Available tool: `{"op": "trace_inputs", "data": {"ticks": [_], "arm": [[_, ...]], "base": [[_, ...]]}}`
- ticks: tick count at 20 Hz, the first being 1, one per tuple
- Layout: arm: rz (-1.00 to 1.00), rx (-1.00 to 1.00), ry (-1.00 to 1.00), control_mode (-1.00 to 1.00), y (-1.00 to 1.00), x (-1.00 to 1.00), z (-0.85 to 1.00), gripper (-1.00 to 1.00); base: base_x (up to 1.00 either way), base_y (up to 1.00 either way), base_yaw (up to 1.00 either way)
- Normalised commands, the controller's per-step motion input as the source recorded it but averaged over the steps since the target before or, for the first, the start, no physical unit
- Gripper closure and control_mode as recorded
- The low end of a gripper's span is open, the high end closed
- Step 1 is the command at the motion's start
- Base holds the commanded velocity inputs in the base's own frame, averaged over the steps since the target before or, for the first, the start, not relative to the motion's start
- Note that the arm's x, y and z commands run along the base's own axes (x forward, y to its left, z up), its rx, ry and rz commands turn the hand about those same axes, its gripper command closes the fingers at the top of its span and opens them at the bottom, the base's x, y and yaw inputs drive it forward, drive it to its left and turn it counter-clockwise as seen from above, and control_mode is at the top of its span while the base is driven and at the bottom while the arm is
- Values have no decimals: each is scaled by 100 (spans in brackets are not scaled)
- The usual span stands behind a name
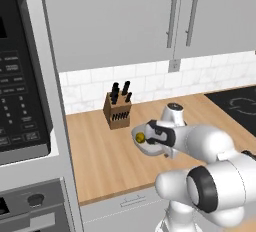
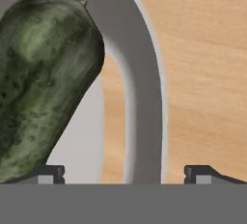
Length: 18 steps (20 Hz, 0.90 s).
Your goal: Take the meat container that has the steak and place it on the second highest rack of the freezer. Then take the vegetable container that has the cucumber and lemon and place it on the highest rack of the freezer.
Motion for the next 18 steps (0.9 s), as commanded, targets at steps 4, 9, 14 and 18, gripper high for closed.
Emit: {"op": "trace_inputs", "data": {"ticks": [4, 9, 14, 18], "arm": [[3, -1, -5, -100, 0, 0, -17, -100], [0, 0, 0, -100, 0, 0, 0, 100], [0, 0, 0, -100, 0, 0, 0, 100], [0, 0, 0, -100, 0, 0, 0, 100]], "base": [[0, 0, 0], [0, 0, 0], [0, 0, 0], [0, 0, 0]]}}
